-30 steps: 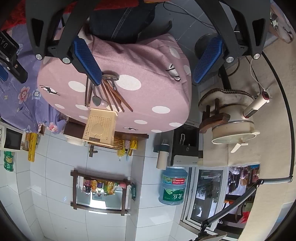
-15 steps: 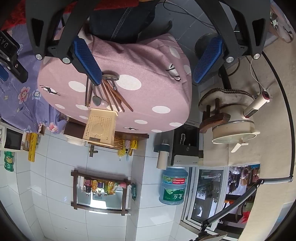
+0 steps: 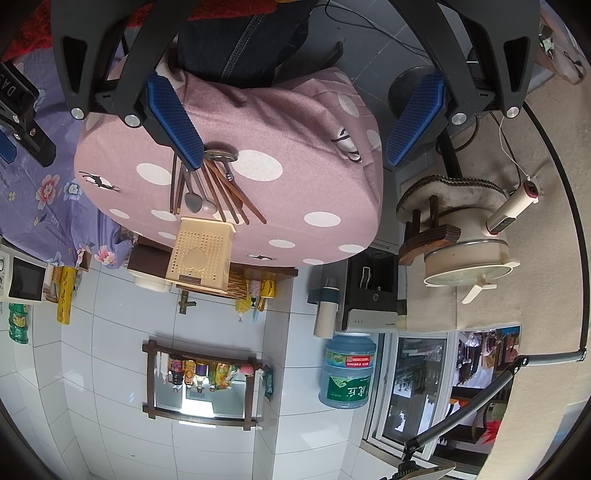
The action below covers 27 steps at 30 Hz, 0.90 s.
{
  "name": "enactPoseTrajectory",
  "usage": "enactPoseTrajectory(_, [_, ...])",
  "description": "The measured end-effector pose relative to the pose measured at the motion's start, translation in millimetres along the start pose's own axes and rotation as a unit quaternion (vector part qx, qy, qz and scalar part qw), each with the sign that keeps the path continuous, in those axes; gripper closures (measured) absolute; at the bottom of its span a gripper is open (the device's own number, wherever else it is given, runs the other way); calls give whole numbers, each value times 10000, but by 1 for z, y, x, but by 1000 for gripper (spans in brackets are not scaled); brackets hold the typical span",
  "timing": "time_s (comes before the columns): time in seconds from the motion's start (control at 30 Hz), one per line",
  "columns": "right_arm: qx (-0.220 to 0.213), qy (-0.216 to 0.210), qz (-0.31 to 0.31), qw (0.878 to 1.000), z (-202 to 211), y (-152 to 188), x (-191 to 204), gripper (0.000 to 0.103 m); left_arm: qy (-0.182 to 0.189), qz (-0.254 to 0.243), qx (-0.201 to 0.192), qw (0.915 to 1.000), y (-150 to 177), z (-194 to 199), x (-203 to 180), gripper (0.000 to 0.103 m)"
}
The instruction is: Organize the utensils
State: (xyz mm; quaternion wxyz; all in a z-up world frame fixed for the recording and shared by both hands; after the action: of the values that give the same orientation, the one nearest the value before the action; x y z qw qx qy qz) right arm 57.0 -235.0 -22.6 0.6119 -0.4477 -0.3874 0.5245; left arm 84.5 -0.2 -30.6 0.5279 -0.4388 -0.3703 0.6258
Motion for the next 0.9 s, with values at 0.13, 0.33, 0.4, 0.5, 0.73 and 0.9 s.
enactPoseTrajectory(0.13, [1,0,2,10000,0,0,0,5,1,-2,-1,10000,0,0,0,5])
enactPoseTrajectory(0.33, [0,2,3,10000,0,0,0,5,-1,-8,-3,10000,0,0,0,5])
enactPoseTrajectory(0.4, [3,0,3,10000,0,0,0,5,-2,-10,0,10000,0,0,0,5])
enactPoseTrajectory(0.5, [1,2,4,10000,0,-1,0,5,-1,-9,-1,10000,0,0,0,5])
enactPoseTrajectory(0.73, [8,1,-1,10000,0,-1,1,5,-4,-16,6,10000,0,0,0,5])
enactPoseTrajectory(0.9, [9,1,1,10000,0,1,0,5,-7,-15,2,10000,0,-3,-4,5])
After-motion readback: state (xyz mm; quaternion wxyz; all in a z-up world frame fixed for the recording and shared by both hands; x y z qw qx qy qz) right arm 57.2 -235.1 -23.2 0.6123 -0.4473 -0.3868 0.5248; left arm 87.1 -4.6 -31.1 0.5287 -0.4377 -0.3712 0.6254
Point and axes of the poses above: each gripper's, at about its wrist camera, not at the fingertips, and z roughly against the way its jaws point, x to its left, y to its underside, the point moved 9 cm from there along -z, roughly the way its jaws point, and after that the axes turned 4 degrees about z, right-handed, at the moved point
